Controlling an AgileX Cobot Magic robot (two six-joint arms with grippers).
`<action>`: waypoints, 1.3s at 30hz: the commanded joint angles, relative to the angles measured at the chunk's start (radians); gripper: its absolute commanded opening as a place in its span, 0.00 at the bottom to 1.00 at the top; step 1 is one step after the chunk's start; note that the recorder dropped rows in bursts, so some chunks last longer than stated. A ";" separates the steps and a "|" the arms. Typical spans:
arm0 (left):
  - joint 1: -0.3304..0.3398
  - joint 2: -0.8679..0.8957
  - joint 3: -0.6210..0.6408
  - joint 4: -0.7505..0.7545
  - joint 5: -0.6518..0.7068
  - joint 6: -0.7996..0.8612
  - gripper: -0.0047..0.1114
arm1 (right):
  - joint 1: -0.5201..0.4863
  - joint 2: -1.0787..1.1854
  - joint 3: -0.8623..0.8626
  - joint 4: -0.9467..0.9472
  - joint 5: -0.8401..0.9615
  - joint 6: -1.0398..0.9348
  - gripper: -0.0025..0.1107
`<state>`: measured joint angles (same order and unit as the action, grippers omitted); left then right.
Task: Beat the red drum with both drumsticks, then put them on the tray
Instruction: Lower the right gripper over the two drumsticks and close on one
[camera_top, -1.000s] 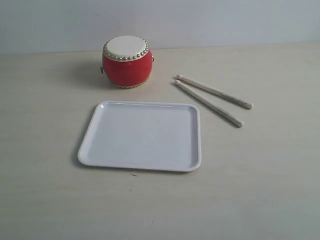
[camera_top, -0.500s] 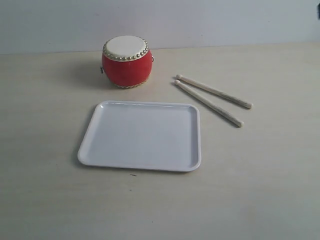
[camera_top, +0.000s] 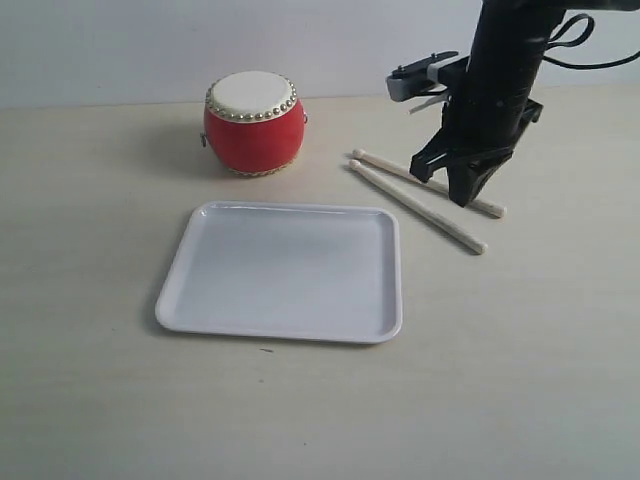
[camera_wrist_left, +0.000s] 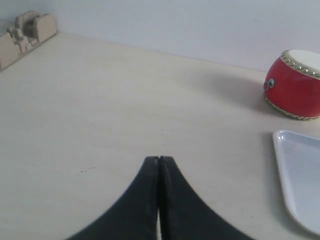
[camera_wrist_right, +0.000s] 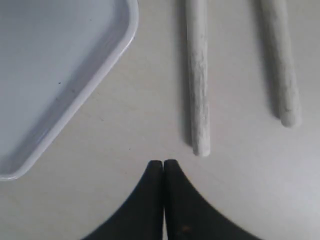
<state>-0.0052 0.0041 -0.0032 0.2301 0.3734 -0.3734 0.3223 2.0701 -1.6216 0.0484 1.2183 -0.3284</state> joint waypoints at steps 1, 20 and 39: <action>-0.006 -0.004 0.003 0.001 -0.001 -0.001 0.04 | 0.003 0.053 -0.025 -0.048 -0.054 -0.018 0.10; -0.006 -0.004 0.003 0.001 -0.001 -0.001 0.04 | 0.003 0.144 -0.025 -0.048 -0.178 -0.048 0.37; -0.006 -0.004 0.003 0.001 -0.001 -0.001 0.04 | 0.003 0.144 -0.021 -0.048 -0.196 -0.052 0.37</action>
<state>-0.0052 0.0041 -0.0032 0.2301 0.3734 -0.3734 0.3242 2.2161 -1.6397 0.0000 1.0310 -0.3734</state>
